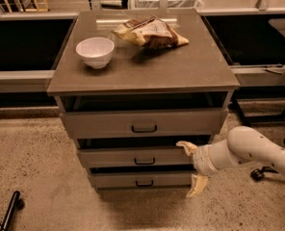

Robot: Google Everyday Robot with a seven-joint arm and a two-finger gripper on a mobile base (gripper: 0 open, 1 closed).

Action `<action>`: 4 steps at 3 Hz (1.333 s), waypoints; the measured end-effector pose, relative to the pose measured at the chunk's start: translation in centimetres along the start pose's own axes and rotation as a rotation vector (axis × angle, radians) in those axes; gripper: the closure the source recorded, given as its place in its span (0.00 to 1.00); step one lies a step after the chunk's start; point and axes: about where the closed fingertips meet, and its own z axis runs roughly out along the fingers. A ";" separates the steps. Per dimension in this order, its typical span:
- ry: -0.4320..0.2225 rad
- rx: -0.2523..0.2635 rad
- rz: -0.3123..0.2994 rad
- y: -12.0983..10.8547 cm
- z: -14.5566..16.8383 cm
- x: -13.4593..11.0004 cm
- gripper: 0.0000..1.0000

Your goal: Open middle drawer

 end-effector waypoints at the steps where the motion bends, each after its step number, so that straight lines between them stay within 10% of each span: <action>1: 0.030 -0.013 0.021 -0.2 0.8 0.7 0.00; 2: 0.107 0.025 0.042 -0.2 2.1 4.4 0.00; 4: 0.230 0.097 -0.098 -3.9 5.1 9.4 0.00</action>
Offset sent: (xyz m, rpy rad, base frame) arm 0.0512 -0.0566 -0.0768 -0.1809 -0.1096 -0.2023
